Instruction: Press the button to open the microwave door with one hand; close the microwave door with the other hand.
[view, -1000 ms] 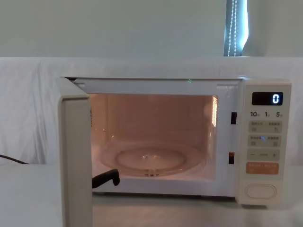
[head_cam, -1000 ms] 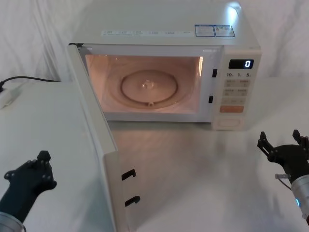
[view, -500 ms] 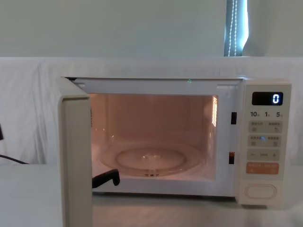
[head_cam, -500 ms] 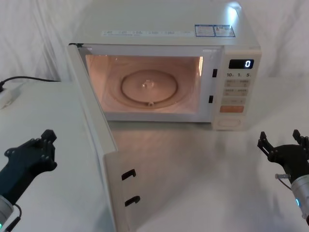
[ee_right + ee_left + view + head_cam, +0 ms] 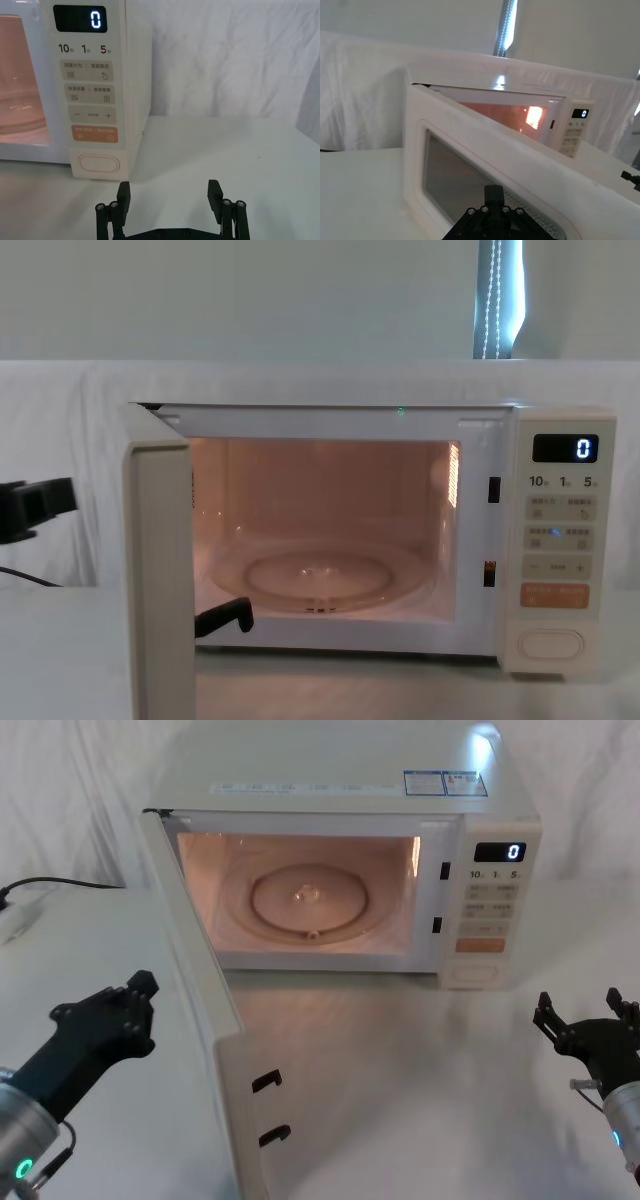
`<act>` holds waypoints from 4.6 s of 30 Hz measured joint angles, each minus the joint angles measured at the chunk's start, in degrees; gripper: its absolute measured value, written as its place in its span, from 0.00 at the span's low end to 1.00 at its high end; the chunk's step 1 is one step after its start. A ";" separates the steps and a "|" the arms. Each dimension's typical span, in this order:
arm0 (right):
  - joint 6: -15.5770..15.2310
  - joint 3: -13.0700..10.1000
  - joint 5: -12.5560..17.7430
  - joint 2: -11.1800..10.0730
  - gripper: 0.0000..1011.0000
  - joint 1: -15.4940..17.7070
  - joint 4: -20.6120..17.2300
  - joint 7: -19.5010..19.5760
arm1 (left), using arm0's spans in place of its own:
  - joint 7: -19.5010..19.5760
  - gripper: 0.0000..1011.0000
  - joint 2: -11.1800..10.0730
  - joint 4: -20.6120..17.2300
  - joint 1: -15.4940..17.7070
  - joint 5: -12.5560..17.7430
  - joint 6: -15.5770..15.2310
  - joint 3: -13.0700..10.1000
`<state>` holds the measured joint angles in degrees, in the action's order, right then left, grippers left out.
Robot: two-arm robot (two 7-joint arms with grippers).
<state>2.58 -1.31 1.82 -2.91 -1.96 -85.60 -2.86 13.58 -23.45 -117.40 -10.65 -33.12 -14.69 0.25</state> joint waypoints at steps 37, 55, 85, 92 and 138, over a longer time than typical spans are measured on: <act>0.00 0.00 0.00 0.00 0.99 0.00 0.00 0.00 | -6.77 0.00 4.92 10.29 16.19 9.60 1.60 -15.57; 0.00 0.00 0.00 0.00 0.99 0.00 0.00 0.00 | -5.37 0.00 11.08 19.03 24.80 14.91 0.31 -19.04; 0.00 0.00 0.00 0.00 0.99 0.00 0.00 0.00 | -3.05 0.00 18.03 33.63 35.53 18.90 2.73 -19.28; 0.00 0.00 0.00 0.00 0.99 0.00 0.00 0.00 | -2.98 0.00 19.04 36.08 37.17 19.50 3.17 -19.45; 0.00 0.00 0.00 0.00 0.99 0.00 0.00 0.00 | -4.22 0.00 22.56 45.63 42.06 21.94 5.76 -16.92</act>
<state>2.58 -1.31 1.82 -2.91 -1.96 -85.60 -2.86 9.37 -0.88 -71.77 31.41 -11.18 -8.93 -16.66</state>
